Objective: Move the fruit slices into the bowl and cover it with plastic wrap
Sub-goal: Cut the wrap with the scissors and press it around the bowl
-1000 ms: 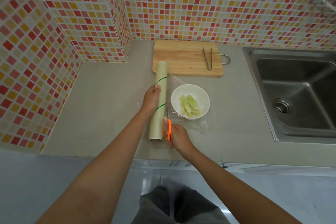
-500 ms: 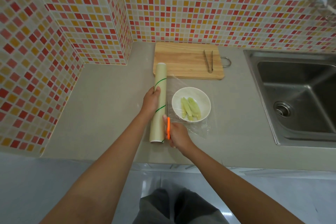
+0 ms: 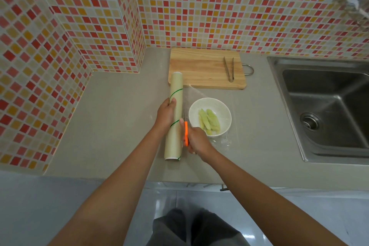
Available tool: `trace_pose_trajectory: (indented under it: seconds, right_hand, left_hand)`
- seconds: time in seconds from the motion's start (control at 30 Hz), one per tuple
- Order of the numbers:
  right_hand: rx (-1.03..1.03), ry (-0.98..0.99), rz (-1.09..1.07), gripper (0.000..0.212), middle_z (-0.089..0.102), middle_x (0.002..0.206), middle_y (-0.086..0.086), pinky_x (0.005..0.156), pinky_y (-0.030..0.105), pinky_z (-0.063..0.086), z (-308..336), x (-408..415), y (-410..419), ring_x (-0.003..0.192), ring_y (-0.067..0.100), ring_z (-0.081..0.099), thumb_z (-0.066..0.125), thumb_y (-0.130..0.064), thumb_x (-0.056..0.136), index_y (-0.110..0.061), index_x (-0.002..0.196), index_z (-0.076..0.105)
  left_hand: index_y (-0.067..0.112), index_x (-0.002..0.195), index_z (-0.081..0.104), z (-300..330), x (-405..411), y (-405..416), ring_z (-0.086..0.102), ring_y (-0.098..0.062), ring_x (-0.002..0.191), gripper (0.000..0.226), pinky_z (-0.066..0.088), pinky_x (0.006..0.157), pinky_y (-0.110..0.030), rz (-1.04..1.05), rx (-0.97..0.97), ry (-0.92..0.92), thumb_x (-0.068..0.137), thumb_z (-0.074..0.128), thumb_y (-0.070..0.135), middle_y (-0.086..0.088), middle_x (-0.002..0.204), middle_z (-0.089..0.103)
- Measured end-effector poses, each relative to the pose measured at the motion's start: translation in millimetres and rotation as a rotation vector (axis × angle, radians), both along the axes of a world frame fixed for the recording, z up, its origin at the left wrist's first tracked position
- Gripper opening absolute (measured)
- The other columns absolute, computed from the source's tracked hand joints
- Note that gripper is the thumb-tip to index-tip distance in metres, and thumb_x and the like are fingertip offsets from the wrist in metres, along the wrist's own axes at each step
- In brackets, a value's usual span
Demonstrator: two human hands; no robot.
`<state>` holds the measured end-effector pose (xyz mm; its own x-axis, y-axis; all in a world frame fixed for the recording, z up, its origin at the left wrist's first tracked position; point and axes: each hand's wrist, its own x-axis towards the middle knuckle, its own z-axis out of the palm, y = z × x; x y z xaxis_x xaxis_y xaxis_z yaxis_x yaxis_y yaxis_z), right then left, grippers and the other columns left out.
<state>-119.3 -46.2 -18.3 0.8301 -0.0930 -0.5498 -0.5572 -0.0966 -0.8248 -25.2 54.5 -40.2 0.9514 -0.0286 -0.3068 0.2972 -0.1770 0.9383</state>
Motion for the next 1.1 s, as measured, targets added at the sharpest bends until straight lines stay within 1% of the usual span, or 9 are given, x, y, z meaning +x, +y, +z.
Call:
trace_pose_trajectory:
  seconds: [0.1, 0.3, 0.4, 0.47, 0.53, 0.63, 0.87, 0.97, 1.1]
  right_hand:
    - [0.027, 0.000, -0.036, 0.055, 0.048, 0.054, 0.006, 0.037, 0.018, 0.028, 0, 4, 0, 0.028, 0.007, 0.037, 0.053, -0.055, 0.088, -0.013, 0.054, 0.046]
    - [0.022, 0.013, -0.022, 0.056, 0.048, 0.057, 0.007, 0.034, 0.013, 0.027, 9, 11, 2, 0.025, 0.006, 0.037, 0.050, -0.060, 0.087, -0.011, 0.061, 0.048]
    - [0.010, 0.007, -0.035, 0.057, 0.049, 0.057, 0.007, 0.037, 0.017, 0.028, 8, 14, 2, 0.030, 0.010, 0.037, 0.051, -0.060, 0.087, -0.010, 0.059, 0.050]
    - [-0.022, -0.007, -0.024, 0.055, 0.048, 0.057, 0.006, 0.040, 0.022, 0.030, 7, 16, 2, 0.028, 0.006, 0.038, 0.050, -0.055, 0.090, -0.011, 0.058, 0.050]
    - [-0.025, -0.006, -0.025, 0.052, 0.048, 0.057, 0.004, 0.039, 0.020, 0.030, 9, 17, 1, 0.026, 0.003, 0.038, 0.049, -0.054, 0.091, -0.012, 0.059, 0.050]
    - [-0.004, 0.011, -0.047, 0.057, 0.048, 0.057, 0.005, 0.033, 0.014, 0.026, 15, 22, 1, 0.023, 0.005, 0.035, 0.050, -0.060, 0.087, -0.010, 0.060, 0.049]
    - [-0.015, 0.004, -0.059, 0.058, 0.050, 0.058, 0.005, 0.035, 0.017, 0.025, 20, 36, -1, 0.023, 0.007, 0.035, 0.051, -0.060, 0.087, -0.010, 0.057, 0.049]
    - [-0.028, 0.010, -0.055, 0.060, 0.050, 0.056, 0.004, 0.035, 0.017, 0.025, 25, 42, -2, 0.022, 0.007, 0.035, 0.049, -0.062, 0.087, -0.010, 0.058, 0.048]
    - [0.000, 0.003, -0.079, 0.056, 0.048, 0.057, 0.006, 0.032, 0.014, 0.025, 28, 51, -6, 0.022, 0.009, 0.033, 0.053, -0.057, 0.088, -0.009, 0.059, 0.047]
  left_hand:
    - [0.007, 0.103, 0.061, 0, -1, 0, 0.056, -0.022, 0.082, 0.031, 0.044, 0.074, -0.032, -0.004, 0.014, -0.004, 0.099, 0.039, 0.028, -0.010, 0.092, 0.061]
    - [0.006, 0.106, 0.061, 0, -3, 1, 0.057, -0.020, 0.083, 0.031, 0.045, 0.070, -0.030, -0.016, -0.006, -0.003, 0.100, 0.037, 0.027, -0.007, 0.094, 0.062]
    - [0.011, 0.102, 0.060, 1, -4, 1, 0.057, -0.019, 0.082, 0.027, 0.045, 0.071, -0.030, -0.002, -0.037, -0.002, 0.100, 0.038, 0.026, -0.002, 0.089, 0.062]
    - [0.012, 0.104, 0.061, 2, -4, 1, 0.058, -0.018, 0.082, 0.028, 0.046, 0.073, -0.031, 0.000, -0.048, 0.000, 0.100, 0.038, 0.027, -0.003, 0.090, 0.063]
    - [0.012, 0.105, 0.062, 3, -4, 1, 0.059, -0.019, 0.084, 0.029, 0.046, 0.078, -0.032, -0.005, -0.054, -0.003, 0.100, 0.038, 0.027, -0.005, 0.094, 0.064]
    - [0.010, 0.102, 0.061, 6, -4, 1, 0.058, -0.018, 0.082, 0.029, 0.046, 0.073, -0.031, -0.012, -0.046, -0.008, 0.100, 0.037, 0.027, -0.004, 0.091, 0.063]
    - [0.014, 0.092, 0.060, 8, -4, 0, 0.059, -0.020, 0.080, 0.027, 0.046, 0.072, -0.031, -0.023, -0.057, -0.018, 0.100, 0.037, 0.026, -0.003, 0.086, 0.063]
    - [0.017, 0.089, 0.060, 6, -4, 1, 0.060, -0.023, 0.083, 0.027, 0.048, 0.078, -0.035, -0.027, -0.057, -0.012, 0.099, 0.037, 0.028, -0.008, 0.089, 0.065]
    - [0.013, 0.096, 0.062, 5, -4, 2, 0.062, -0.025, 0.085, 0.030, 0.050, 0.084, -0.040, -0.027, -0.067, -0.002, 0.099, 0.038, 0.030, -0.013, 0.094, 0.066]
